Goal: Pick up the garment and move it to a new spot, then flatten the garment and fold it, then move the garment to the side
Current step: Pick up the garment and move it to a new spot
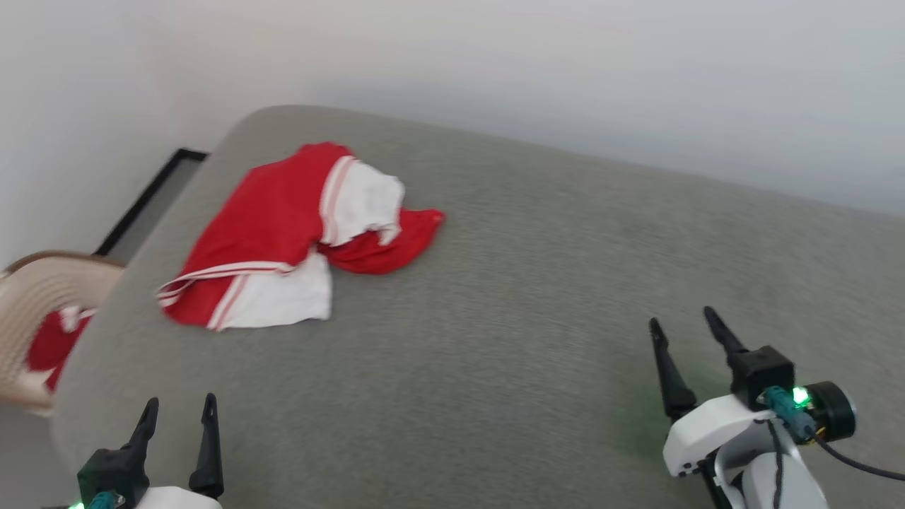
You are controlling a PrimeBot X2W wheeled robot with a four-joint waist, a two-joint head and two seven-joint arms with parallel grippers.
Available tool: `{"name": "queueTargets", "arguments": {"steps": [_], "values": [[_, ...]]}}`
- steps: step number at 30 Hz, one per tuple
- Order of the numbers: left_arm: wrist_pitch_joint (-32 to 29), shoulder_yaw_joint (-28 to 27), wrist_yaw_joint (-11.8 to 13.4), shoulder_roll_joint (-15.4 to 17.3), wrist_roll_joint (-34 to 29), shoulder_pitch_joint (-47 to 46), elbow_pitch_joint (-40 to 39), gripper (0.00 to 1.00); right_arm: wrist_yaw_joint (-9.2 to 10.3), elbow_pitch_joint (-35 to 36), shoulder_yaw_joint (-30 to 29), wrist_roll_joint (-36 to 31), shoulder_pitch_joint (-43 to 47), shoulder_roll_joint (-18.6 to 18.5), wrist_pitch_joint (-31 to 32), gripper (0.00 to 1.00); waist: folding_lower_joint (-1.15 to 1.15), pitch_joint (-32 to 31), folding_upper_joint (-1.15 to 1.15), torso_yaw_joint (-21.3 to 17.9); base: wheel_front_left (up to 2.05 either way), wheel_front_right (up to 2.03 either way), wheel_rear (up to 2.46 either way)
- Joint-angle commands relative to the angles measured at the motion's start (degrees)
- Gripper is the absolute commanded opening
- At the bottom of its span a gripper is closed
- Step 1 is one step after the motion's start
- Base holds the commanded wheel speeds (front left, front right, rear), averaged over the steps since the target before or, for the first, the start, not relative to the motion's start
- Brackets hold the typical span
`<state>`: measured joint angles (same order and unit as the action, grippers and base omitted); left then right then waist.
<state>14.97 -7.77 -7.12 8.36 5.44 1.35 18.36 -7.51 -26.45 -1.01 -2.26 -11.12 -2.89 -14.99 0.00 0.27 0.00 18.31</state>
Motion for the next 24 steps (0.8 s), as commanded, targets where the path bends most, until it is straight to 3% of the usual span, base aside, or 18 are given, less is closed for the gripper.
{"name": "queueTargets", "arguments": {"steps": [1, 5, 10, 15, 21, 24], "values": [[0.3, -0.5, 0.2, -0.3, -0.6, 0.4, -0.2, 1.0, 0.04, -0.6, 0.6, 0.9, 0.2, 0.0, -0.3, 1.0, 0.0, -1.4, 0.0, 5.1, 0.0, 0.0, 0.0], [0.3, -1.9, 0.9, -1.2, -0.9, 1.6, -0.6, 1.0, 0.04, -1.3, 3.2, 3.2, 1.0, 0.0, -0.3, 1.0, 0.0, -2.5, 0.0, 9.2, 0.0, 0.0, 0.0], [0.3, -4.8, 1.4, -2.5, 0.6, 3.1, -2.8, 1.0, 0.04, -2.8, 8.8, 5.3, -1.2, -0.1, -0.3, 1.0, 0.0, -1.5, 0.0, 10.6, 0.0, 0.0, 0.0], [0.3, -6.6, 1.0, -3.5, 1.2, 3.8, -3.7, 1.0, 0.04, -4.0, 12.1, 6.3, -3.5, -0.1, -0.3, 1.0, 0.0, -0.5, 0.0, 10.8, 0.0, 0.0, 0.0], [0.3, -5.6, 0.2, -4.0, 1.4, 2.1, -2.9, 1.0, 0.04, -4.1, 11.4, 5.9, -3.5, -0.1, -0.3, 1.0, 0.0, 0.0, 0.0, 10.2, 0.0, 0.0, 0.0], [0.3, -3.3, -0.2, -2.2, 0.8, -0.1, -2.2, 1.0, 0.04, -3.5, 11.1, 5.6, -3.5, -0.1, -0.3, 1.0, 0.0, 0.9, 0.0, 7.7, 0.0, 0.0, 0.0]]}}
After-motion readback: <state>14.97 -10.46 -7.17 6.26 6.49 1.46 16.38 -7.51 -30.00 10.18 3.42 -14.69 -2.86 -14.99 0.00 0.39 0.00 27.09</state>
